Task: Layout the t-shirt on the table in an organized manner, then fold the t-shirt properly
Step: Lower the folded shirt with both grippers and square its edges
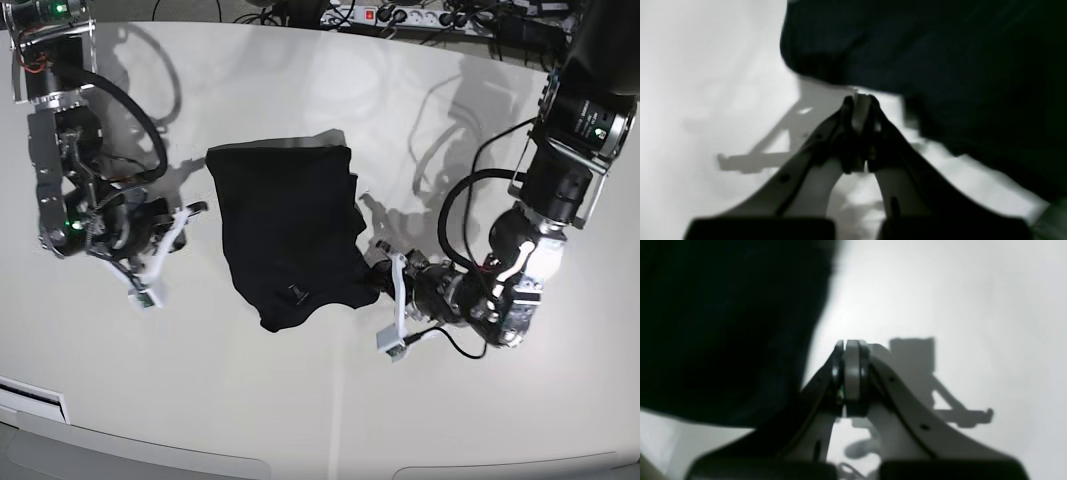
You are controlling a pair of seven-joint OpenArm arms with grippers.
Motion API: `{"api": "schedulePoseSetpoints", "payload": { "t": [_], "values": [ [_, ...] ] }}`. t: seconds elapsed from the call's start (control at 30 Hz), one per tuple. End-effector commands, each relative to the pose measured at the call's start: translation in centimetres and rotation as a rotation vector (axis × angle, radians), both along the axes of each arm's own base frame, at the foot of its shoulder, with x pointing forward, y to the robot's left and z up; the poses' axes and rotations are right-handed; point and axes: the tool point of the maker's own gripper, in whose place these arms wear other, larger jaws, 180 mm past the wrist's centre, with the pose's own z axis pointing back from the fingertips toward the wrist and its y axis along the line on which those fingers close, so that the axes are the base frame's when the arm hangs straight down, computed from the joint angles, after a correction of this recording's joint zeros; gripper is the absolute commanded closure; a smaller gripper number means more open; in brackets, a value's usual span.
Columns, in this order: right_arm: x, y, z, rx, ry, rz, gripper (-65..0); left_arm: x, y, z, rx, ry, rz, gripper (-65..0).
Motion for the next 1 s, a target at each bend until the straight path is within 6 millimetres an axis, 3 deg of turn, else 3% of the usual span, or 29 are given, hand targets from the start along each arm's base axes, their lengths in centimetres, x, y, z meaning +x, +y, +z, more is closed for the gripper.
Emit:
{"api": "schedulePoseSetpoints", "payload": {
  "t": [0.0, 0.2, 0.4, 0.63, 0.73, 0.97],
  "values": [
    [0.6, -0.1, 1.1, 0.041, -0.036, -0.001, 0.0, 0.6, -1.0, 2.2, -0.090, -0.024, -0.028, 0.0],
    [-2.8, 4.4, 3.4, 0.383, -0.079, 0.237, 0.0, 1.2, -2.1, 6.4, -0.417, 0.020, 0.084, 0.0],
    [-5.3, 7.2, 2.1, 0.455, -0.027, 0.252, 0.0, -1.1, -4.3, 5.1, -0.469, 0.098, 0.069, 0.0],
    [-5.4, 10.3, 1.7, 0.488, -0.026, 0.252, 0.0, -2.6, -10.4, 6.0, -0.540, 0.138, -0.021, 0.0],
    [-5.4, 10.6, 1.1, 0.452, -0.021, 0.254, 0.0, -3.6, -10.8, 4.1, -0.455, 0.149, -0.045, 0.0],
    [-5.9, 9.8, -0.1, 0.382, -0.008, 0.251, 0.0, -6.1, -8.3, -2.8, -0.287, 0.069, 0.024, 0.0]
  ]
}}
